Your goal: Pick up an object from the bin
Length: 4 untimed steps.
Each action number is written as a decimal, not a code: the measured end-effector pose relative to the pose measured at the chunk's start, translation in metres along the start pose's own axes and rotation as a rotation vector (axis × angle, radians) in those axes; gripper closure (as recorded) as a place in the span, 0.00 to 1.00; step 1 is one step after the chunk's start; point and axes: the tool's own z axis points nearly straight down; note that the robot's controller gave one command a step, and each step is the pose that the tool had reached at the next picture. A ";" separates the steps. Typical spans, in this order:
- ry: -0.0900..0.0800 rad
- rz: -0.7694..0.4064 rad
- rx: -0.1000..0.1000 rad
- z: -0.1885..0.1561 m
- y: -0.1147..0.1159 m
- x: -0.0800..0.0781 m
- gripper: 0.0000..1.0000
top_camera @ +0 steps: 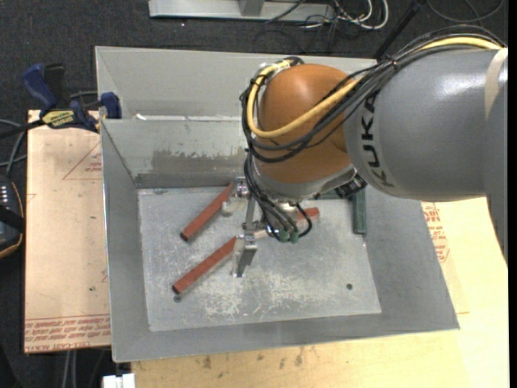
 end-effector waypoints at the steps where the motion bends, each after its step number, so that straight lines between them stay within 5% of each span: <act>1: -0.008 0.003 -0.001 -0.004 -0.001 -0.002 0.00; 2: -0.015 -0.018 -0.002 0.067 0.004 -0.042 0.00; 3: -0.003 -0.258 0.001 0.079 0.008 -0.070 0.00; 4: -0.014 -0.329 -0.001 0.073 0.015 -0.084 0.00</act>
Offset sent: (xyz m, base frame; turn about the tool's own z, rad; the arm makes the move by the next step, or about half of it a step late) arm 0.0729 0.0061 -0.1391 -0.0368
